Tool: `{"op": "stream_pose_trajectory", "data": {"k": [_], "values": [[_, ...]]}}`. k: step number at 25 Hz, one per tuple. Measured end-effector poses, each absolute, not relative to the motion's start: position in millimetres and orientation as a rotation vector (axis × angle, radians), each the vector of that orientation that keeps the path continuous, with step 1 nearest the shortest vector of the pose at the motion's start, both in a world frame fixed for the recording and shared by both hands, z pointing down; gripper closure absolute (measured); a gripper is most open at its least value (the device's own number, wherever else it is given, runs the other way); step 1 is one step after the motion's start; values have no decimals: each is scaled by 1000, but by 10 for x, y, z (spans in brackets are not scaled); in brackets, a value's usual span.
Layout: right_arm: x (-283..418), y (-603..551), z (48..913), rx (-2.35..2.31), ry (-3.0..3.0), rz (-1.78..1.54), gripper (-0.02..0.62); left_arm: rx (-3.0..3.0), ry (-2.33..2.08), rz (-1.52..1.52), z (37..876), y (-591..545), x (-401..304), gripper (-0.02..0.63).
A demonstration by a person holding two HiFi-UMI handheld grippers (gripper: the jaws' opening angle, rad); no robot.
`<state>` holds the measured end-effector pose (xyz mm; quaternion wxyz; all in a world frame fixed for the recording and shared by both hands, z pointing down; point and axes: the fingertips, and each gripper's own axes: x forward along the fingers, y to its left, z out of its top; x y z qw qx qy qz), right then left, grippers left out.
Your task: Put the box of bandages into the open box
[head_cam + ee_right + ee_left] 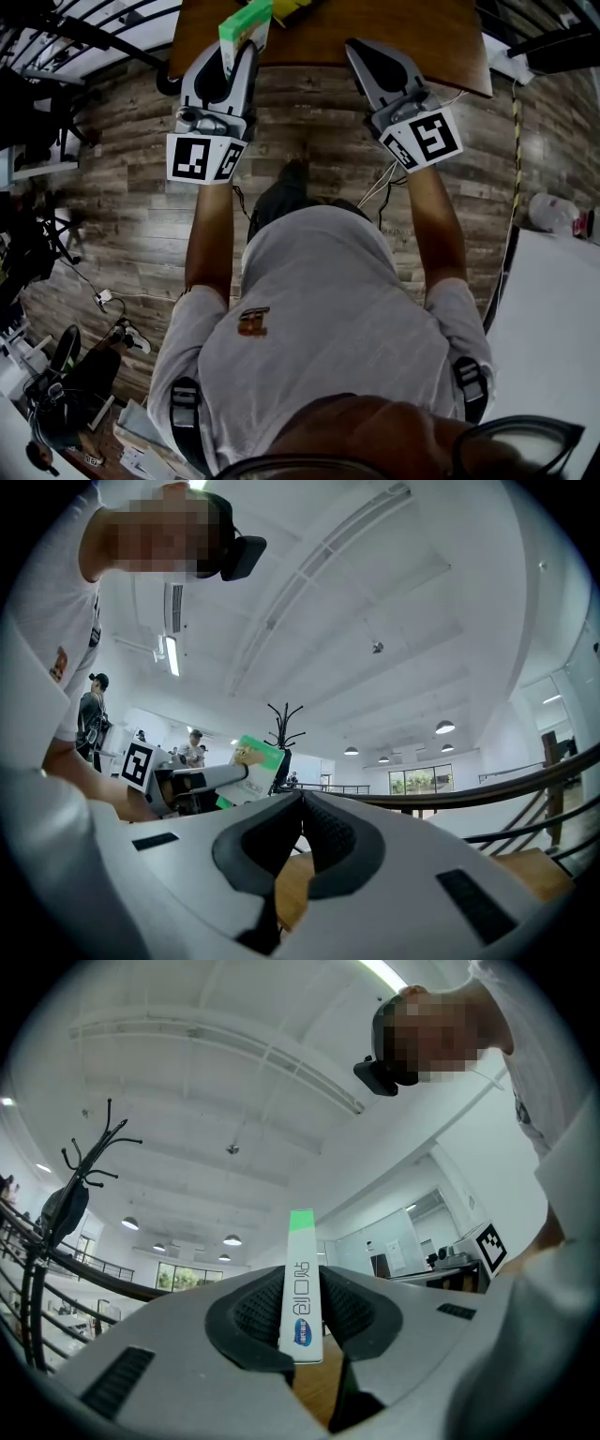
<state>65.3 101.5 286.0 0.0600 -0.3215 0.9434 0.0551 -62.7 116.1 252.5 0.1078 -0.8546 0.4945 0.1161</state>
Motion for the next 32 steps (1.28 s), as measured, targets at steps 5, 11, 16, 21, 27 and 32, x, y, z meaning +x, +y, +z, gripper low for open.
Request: {"op": "stream_pose_trajectory", "data": {"k": [5,11,16,21,27,32], "values": [[553,386,2905,-987,2864,167,563,-2522,1443,338,2561,517,-724,499],[391,-338,2842,-1015,2868,157,563,-2548,1426,336,2502,-233,-897,499],[174,-929,2851,-1037,2871,145,563,-2564,1411,333,2483,-826,-1123,499],[-90,-1349,2908,-1050,2877,139,563,-2583,1408,322,2564,-1259,-1377,499],[-388,-1777,2919,-1074,2875,139,563,-2605,1397,310,2631,-1696,-1684,499],[-486,-2101,3038,-1114,2881,129,563,-2638,1374,290,2786,-2059,-1779,499]]}}
